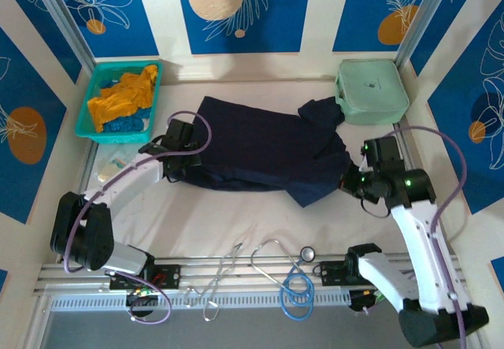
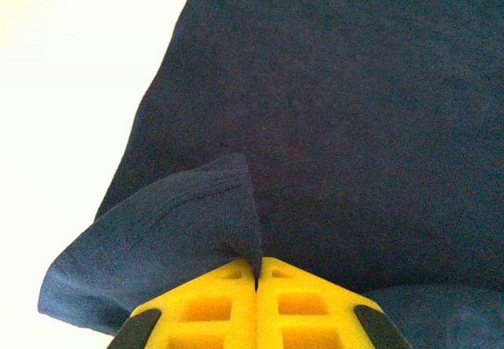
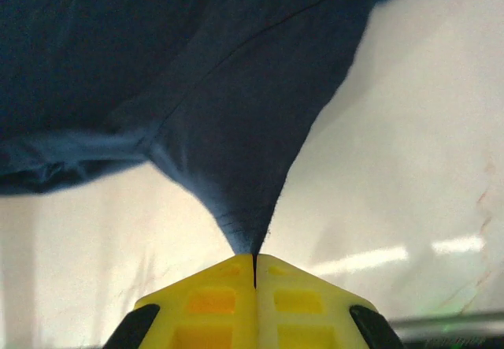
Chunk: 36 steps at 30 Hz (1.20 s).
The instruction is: Fold and stack the t-shirts
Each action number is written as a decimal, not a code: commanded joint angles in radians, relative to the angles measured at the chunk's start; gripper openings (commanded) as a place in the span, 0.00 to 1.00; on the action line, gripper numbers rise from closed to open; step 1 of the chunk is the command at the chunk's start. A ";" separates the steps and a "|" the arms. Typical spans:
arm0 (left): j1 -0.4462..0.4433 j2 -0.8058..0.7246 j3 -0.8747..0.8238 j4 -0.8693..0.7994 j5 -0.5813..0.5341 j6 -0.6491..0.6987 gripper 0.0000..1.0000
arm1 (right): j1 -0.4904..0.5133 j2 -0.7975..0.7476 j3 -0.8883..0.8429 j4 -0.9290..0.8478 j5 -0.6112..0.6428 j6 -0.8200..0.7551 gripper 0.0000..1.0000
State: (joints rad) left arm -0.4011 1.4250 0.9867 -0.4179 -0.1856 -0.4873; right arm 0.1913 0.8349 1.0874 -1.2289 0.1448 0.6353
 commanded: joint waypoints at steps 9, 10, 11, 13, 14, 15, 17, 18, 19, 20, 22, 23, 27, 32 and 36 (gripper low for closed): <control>0.004 -0.104 -0.085 -0.072 0.082 -0.014 0.00 | 0.426 -0.155 -0.181 -0.179 0.089 0.499 0.00; 0.003 -0.122 -0.097 -0.078 0.084 -0.021 0.00 | 0.453 -0.150 -0.192 -0.179 0.103 0.523 0.00; 0.004 -0.145 -0.111 -0.085 0.087 -0.030 0.00 | 0.487 -0.144 -0.200 -0.178 0.122 0.547 0.00; 0.001 -0.193 -0.135 -0.112 0.087 -0.043 0.00 | 0.533 -0.126 -0.205 -0.178 0.158 0.582 0.00; 0.002 -0.217 -0.145 -0.132 0.088 -0.049 0.00 | 0.550 -0.114 -0.202 -0.180 0.174 0.591 0.00; 0.002 -0.242 -0.154 -0.156 0.086 -0.054 0.00 | 0.565 -0.103 -0.195 -0.180 0.189 0.600 0.00; 0.002 -0.285 -0.171 -0.207 0.087 -0.067 0.00 | 0.585 -0.083 -0.183 -0.180 0.211 0.604 0.00; 0.002 -0.304 -0.183 -0.233 0.089 -0.076 0.00 | 0.591 -0.076 -0.177 -0.181 0.220 0.603 0.00; 0.002 -0.321 -0.199 -0.253 0.096 -0.086 0.00 | 0.598 -0.067 -0.171 -0.185 0.227 0.604 0.00; 0.001 -0.335 -0.218 -0.265 0.106 -0.096 0.00 | 0.602 -0.061 -0.168 -0.187 0.231 0.603 0.00; -0.001 -0.363 -0.261 -0.282 0.121 -0.122 0.00 | 0.610 -0.048 -0.160 -0.188 0.226 0.597 0.00; -0.003 -0.377 -0.285 -0.285 0.125 -0.137 0.00 | 0.618 -0.045 -0.156 -0.184 0.222 0.593 0.00; -0.005 -0.392 -0.357 -0.302 0.156 -0.196 0.00 | 0.642 -0.023 -0.158 -0.164 0.191 0.578 0.00; -0.057 -0.401 -0.393 -0.378 0.172 -0.268 0.00 | 0.641 0.008 -0.195 -0.129 0.194 0.569 0.00; -0.079 -0.443 -0.395 -0.468 0.161 -0.317 0.12 | 0.603 0.045 -0.211 -0.071 0.170 0.523 0.21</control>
State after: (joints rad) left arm -0.4671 1.0203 0.5991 -0.7746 -0.0319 -0.7395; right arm 0.8124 0.8665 0.8932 -1.3315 0.3325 1.1835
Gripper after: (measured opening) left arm 0.082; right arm 0.147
